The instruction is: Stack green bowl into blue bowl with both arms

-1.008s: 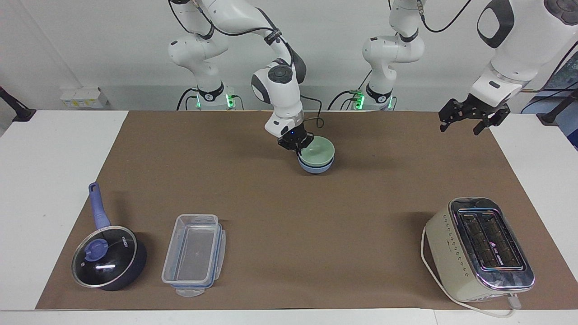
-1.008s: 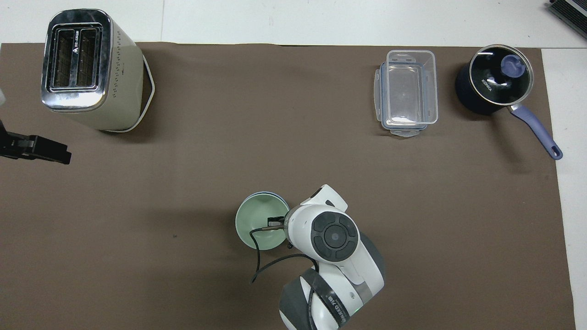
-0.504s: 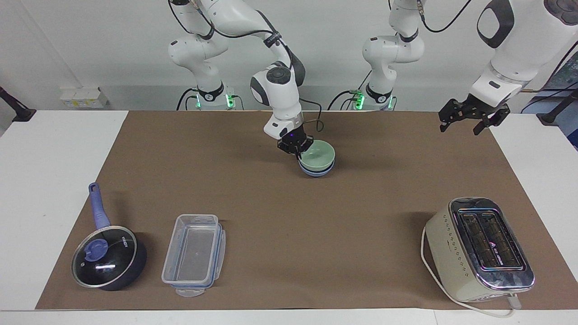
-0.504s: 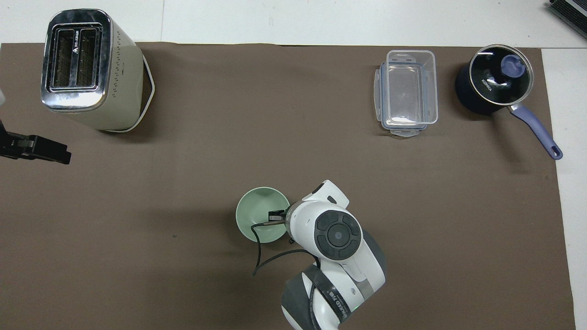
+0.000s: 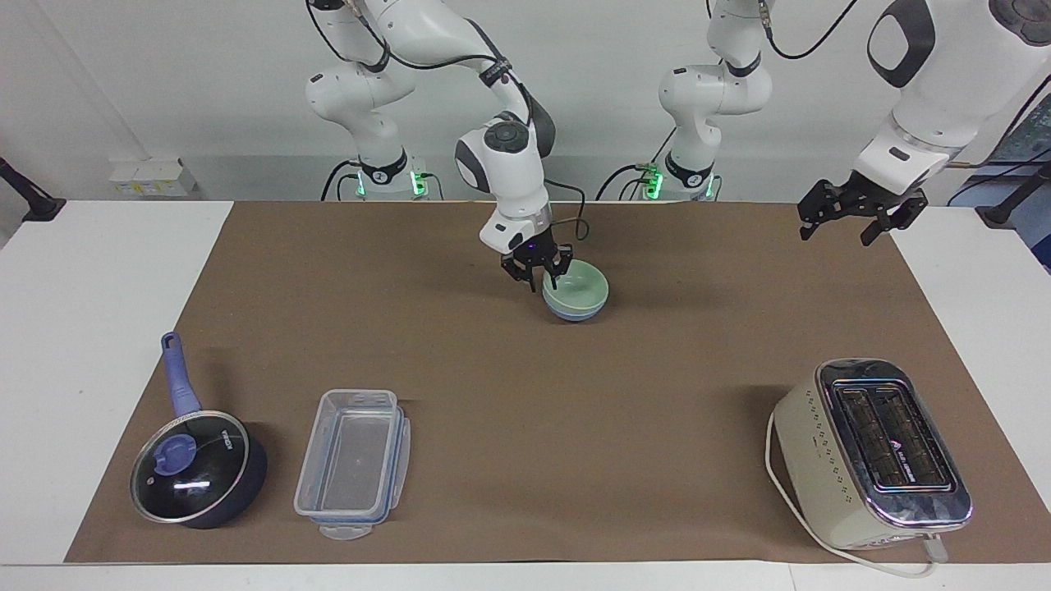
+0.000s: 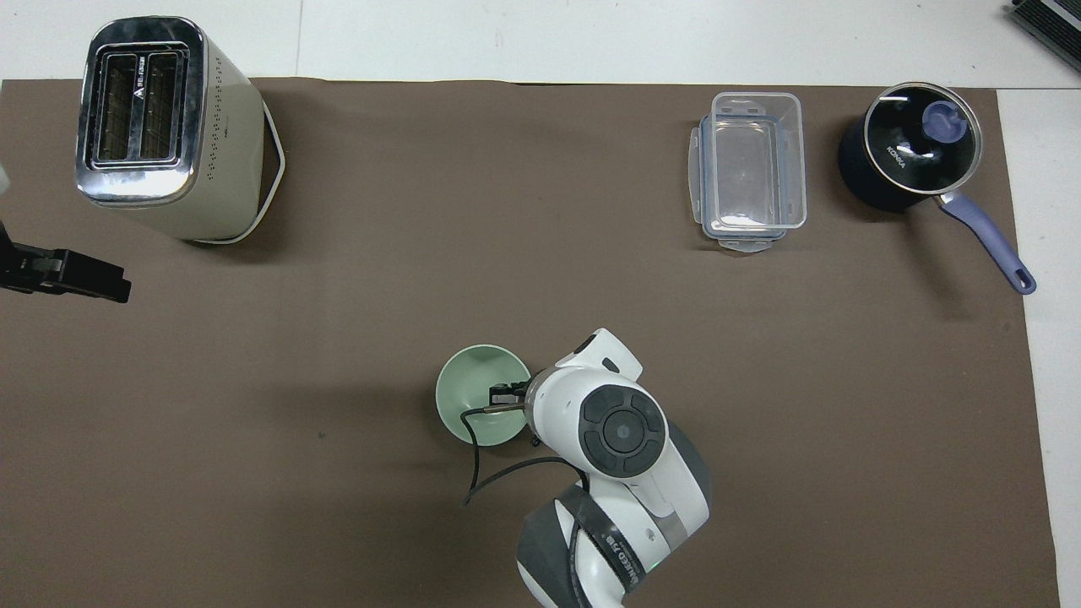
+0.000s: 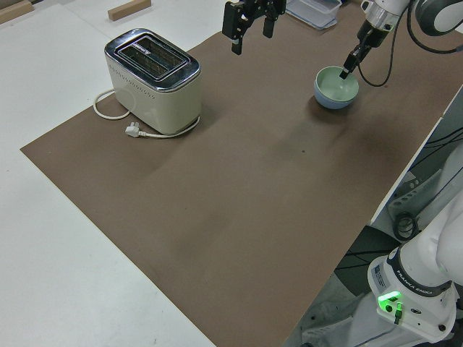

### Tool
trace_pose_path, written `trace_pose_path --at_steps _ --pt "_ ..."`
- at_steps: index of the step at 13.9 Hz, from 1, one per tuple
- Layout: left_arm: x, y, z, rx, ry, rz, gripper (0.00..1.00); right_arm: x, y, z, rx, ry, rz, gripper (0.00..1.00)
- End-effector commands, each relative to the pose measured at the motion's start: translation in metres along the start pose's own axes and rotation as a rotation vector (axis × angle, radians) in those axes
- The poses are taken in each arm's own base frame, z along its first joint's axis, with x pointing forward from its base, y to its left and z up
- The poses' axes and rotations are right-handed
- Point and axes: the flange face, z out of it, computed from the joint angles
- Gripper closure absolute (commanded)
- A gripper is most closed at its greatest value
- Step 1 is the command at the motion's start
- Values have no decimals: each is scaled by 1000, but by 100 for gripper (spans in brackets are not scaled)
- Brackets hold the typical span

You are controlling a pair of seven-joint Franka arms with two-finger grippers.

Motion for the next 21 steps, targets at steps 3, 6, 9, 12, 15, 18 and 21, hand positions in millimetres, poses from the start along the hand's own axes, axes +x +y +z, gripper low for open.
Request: trace_pose_path --at_steps 3,6,9,12,15,18,21 --pt "-3 -1 -2 11 -9 -12 0 39 33 -78 -18 40 67 0" --pt "-3 -1 -2 11 -9 -12 0 51 75 -124 -51 48 127 0" --pt "-3 -1 -2 11 -9 -12 0 66 118 -173 -95 79 138 0" --pt "-3 -1 -2 11 -9 -12 0 98 167 -249 -157 60 95 0" --pt "-3 -1 -2 11 -9 -10 0 118 202 -307 -200 76 99 0" --pt "-3 -1 -2 11 -9 -12 0 129 219 -342 -222 9 93 0" --pt "-3 -1 -2 11 -9 -10 0 144 232 -365 -268 -42 101 0"
